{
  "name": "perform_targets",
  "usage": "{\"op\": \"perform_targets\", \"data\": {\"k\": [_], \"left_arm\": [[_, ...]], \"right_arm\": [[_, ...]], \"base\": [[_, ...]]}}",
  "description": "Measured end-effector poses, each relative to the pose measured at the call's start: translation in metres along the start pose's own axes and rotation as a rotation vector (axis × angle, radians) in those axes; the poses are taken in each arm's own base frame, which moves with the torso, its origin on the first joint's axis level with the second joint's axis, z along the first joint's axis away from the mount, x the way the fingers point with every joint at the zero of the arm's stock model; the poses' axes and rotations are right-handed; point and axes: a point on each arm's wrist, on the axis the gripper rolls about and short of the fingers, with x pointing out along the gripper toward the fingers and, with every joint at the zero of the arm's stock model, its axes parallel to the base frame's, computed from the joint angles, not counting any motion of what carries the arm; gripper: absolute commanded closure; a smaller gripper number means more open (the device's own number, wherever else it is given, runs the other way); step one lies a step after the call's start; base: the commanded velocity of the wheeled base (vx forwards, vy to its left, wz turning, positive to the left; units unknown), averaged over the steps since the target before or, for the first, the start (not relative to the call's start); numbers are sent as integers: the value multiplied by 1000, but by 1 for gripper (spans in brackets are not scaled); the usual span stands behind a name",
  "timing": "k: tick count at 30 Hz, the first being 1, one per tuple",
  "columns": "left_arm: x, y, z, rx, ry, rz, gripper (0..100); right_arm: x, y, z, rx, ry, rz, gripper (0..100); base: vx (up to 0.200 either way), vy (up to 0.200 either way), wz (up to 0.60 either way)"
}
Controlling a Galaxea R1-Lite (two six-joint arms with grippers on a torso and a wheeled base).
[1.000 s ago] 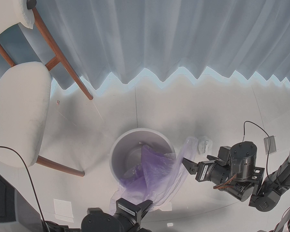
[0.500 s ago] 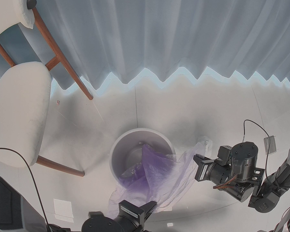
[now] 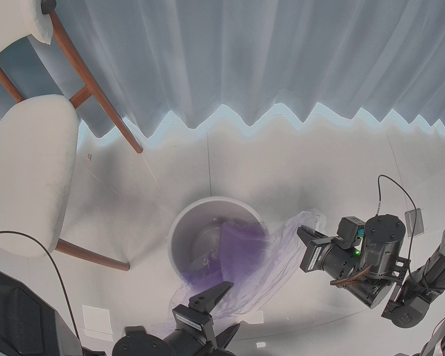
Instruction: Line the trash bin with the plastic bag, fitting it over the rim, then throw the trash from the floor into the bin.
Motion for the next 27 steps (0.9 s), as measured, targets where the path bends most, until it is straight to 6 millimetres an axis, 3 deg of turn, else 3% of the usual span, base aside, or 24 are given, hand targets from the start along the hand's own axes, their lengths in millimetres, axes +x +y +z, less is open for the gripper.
{"op": "perform_targets", "data": {"k": [11, 17, 27], "left_arm": [[-21, 46, -4, -177, -8, 175, 0], [-43, 77, -16, -424, -30, 285, 0], [-66, 106, -26, -790, -22, 272, 0]], "right_arm": [[0, -3, -3, -16, 15, -8, 100], [0, -4, -6, -34, 27, -16, 100], [6, -11, -15, -46, 54, -43, 100]], "base": [[0, 0, 0], [0, 0, 0], [0, 0, 0]]}}
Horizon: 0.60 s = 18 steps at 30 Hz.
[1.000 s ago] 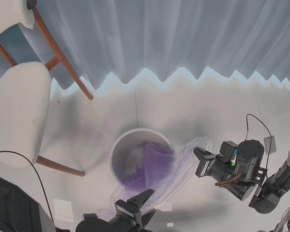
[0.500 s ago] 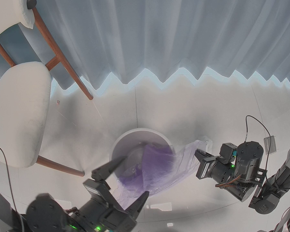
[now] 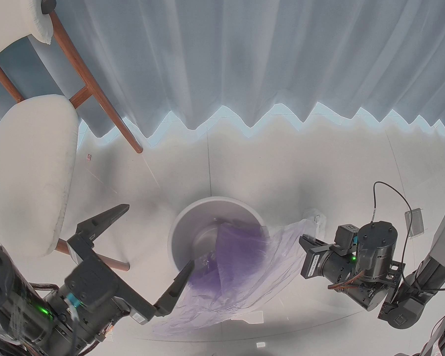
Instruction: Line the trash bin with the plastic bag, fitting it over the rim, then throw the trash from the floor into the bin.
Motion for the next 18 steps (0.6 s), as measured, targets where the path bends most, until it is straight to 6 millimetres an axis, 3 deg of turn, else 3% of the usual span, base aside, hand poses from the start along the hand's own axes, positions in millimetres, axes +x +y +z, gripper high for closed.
{"op": "perform_targets", "data": {"k": [5, 10, 18], "left_arm": [[-2, 16, 4, -105, 46, -95, 0], [-3, 44, 7, -190, -17, -240, 0], [-4, 88, -4, -346, -71, -407, 0]], "right_arm": [[1, -2, -3, -5, 7, -7, 100], [2, -3, -4, -5, 7, -11, 100], [2, -4, -1, 7, -26, -7, 100]], "base": [[0, 0, 0], [0, 0, 0], [0, 0, 0]]}}
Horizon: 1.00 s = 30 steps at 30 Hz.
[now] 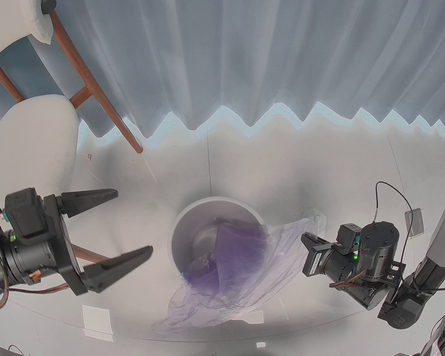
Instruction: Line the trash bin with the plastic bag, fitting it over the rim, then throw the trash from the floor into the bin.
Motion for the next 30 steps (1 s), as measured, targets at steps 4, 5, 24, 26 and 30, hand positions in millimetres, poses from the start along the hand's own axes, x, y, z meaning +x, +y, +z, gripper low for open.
{"op": "perform_targets", "data": {"k": [4, 5, 24, 26, 30], "left_arm": [[-5, 18, 4, -118, -39, 7, 0], [-6, 21, 4, -129, -51, 10, 0], [16, 7, -75, -111, 210, 32, 0], [20, 5, -81, -110, 232, -18, 0], [19, -3, -96, -73, 270, -143, 0]], "right_arm": [[0, -1, 2, 6, -14, 1, 100], [0, -1, 2, 7, -17, 0, 100], [-3, -1, 9, -8, -55, -1, 100], [-3, 0, 9, -9, -56, -3, 100], [-3, 1, 8, -11, -56, -7, 100]], "base": [[0, 0, 0], [0, 0, 0], [0, 0, 0], [0, 0, 0], [0, 0, 0]]}}
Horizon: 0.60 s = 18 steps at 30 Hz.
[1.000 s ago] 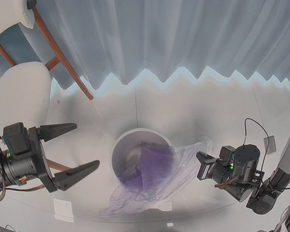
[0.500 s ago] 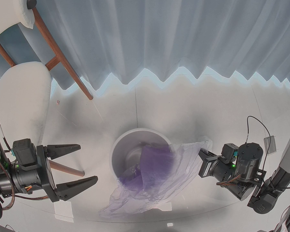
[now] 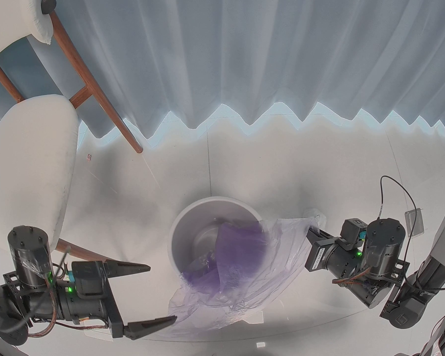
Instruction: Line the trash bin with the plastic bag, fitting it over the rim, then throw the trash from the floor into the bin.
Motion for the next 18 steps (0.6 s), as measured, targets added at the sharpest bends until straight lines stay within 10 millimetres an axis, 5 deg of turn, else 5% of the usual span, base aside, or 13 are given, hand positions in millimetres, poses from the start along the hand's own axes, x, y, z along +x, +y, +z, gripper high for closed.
{"op": "perform_targets", "data": {"k": [9, 18], "left_arm": [[5, -5, -24, 34, 104, -42, 0], [25, 8, -20, 60, 53, 0, 0]], "right_arm": [[-1, 1, -2, -6, 7, -3, 100], [-1, 2, -2, -7, 7, 1, 100]], "base": [[0, 0, 0], [0, 0, 0]]}}
